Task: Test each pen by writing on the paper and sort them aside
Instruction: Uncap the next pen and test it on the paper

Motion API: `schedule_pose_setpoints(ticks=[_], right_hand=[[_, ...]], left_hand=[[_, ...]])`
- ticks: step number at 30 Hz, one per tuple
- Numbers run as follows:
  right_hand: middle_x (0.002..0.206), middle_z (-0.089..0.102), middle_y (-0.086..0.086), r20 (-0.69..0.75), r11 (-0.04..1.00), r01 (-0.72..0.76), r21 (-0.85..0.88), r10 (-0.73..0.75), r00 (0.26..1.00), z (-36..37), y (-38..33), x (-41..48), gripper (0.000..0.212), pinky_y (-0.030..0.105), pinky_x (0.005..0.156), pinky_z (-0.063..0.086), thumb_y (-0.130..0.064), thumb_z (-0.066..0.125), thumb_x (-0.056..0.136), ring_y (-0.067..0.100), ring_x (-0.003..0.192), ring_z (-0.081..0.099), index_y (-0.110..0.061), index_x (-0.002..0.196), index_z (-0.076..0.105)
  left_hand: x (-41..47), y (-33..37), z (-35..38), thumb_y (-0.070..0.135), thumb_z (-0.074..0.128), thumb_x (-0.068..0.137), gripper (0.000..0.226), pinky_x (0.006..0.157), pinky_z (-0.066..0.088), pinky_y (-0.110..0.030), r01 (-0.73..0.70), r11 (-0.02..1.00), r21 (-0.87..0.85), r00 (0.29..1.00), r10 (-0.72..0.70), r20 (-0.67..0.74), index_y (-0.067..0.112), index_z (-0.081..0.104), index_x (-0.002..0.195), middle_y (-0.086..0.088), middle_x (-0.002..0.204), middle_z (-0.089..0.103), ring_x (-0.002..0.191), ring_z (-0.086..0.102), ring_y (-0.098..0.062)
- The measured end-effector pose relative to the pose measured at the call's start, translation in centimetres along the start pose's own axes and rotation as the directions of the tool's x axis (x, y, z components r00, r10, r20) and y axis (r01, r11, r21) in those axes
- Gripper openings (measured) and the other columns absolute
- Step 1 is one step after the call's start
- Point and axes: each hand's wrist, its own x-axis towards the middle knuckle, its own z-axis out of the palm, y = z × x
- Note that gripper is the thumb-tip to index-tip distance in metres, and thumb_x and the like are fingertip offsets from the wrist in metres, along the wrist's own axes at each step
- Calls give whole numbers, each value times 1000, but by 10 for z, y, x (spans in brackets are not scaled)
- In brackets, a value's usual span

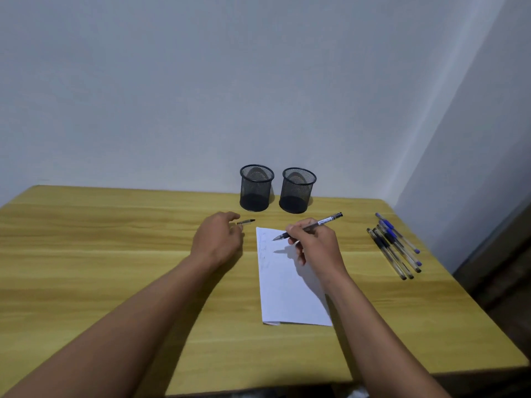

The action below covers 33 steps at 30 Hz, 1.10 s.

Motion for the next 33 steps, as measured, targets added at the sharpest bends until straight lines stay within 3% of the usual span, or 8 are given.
schedule_pose_setpoints(ticks=[3,7,11,17,23,25,28,33], right_hand=[[66,66,3,-4,1000,-23,5,23,1000,-5,1,17,20,27,47,45,-13,66,96,13,56,54,-11,76,69],[76,73,8,-22,998,-56,-26,55,998,-6,5,31,17,32,58,57,-17,65,97,15,65,63,-9,84,73],[85,72,6,-38,1000,-15,-13,14,999,-3,5,35,10,31,65,60,-18,69,96,12,74,65,-11,90,75],[88,73,3,-42,987,25,156,-19,999,4,-13,32,2,27,68,59,-10,72,93,14,84,69,-12,93,73],[83,73,2,-8,975,26,221,-25,1000,2,-29,19,3,28,69,58,-10,73,92,14,82,71,-12,90,74],[85,74,5,11,967,9,255,-12,1000,1,-35,15,3,27,68,58,-9,73,92,14,81,72,-11,89,74],[84,72,8,42,947,-30,321,18,999,-3,-44,11,3,24,65,58,-6,73,91,15,78,71,-8,88,73],[82,71,9,55,942,-39,333,22,998,-4,-51,7,2,24,64,59,-5,74,89,18,78,71,-5,90,72]], left_hand=[[28,-3,9,35,55,95,35,90,50,-41,-37,986,164,999,31,39,22,65,126,-5,123,68,114,59,-30],[39,-5,16,34,59,95,21,78,50,-38,-69,949,309,998,67,17,26,73,108,-3,102,72,98,61,-30],[35,-2,8,22,69,89,9,70,49,-28,-50,998,-27,999,50,-15,21,74,96,1,83,72,80,66,-17],[22,28,-19,15,77,83,13,66,41,-1,-175,951,-256,984,176,-18,17,77,96,6,86,74,76,66,0],[5,55,-37,15,79,81,13,70,47,-7,-239,896,-374,967,256,-6,21,78,92,8,83,76,75,68,1],[1,62,-41,11,77,83,13,70,51,-13,-194,860,-473,972,234,26,19,77,93,3,83,76,70,68,-3],[-6,70,-46,0,72,85,13,74,59,-23,-39,692,-721,979,170,110,10,75,95,-13,89,75,78,68,-17],[-11,75,-48,-4,71,85,14,74,58,-22,37,593,-804,980,136,145,6,75,94,-19,94,73,80,70,-21]])
